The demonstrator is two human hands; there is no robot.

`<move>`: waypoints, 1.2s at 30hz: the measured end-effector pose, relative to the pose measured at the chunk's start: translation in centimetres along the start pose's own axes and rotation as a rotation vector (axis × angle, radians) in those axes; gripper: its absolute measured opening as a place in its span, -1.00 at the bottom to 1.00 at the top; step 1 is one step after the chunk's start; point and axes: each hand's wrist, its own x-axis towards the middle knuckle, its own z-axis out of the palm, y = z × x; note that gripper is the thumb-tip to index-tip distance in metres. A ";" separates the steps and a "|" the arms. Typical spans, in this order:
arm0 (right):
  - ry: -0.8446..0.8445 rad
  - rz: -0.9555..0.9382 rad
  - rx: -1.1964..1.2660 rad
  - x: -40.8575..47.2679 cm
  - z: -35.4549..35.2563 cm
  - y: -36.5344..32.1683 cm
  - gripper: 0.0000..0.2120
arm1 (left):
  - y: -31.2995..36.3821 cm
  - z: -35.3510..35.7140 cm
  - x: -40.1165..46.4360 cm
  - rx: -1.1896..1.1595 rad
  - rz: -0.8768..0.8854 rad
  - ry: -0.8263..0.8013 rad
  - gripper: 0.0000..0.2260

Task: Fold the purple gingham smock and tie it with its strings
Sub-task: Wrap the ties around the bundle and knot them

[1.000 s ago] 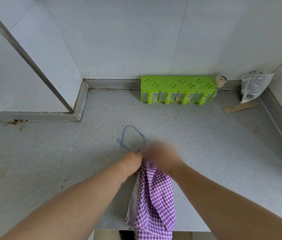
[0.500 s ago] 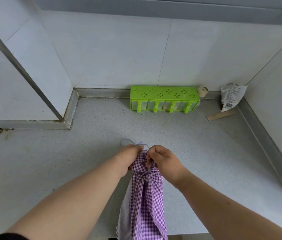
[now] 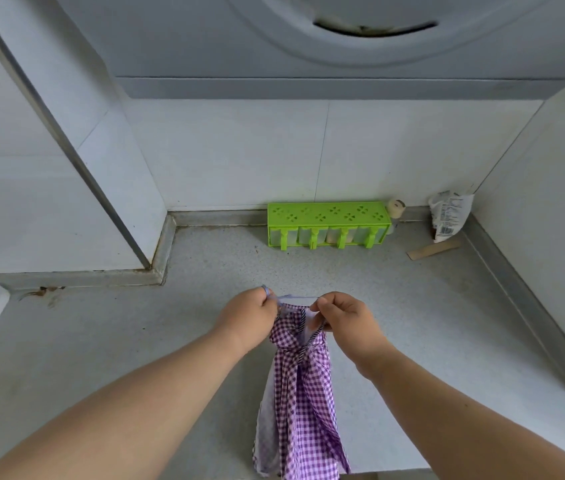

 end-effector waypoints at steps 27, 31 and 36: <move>0.214 -0.044 0.239 -3.1 1.7 -5.4 -0.82 | 0.9 -10.4 -6.8 -0.693 -0.032 -0.227 -0.83; 0.219 -0.129 0.072 -2.7 1.6 -6.2 -0.89 | 2.9 -11.0 -7.9 -0.703 0.043 -0.244 -0.87; 0.101 -0.226 -0.128 -2.1 1.7 -7.5 -0.99 | 5.4 -10.8 -8.5 -0.657 0.128 -0.221 -0.92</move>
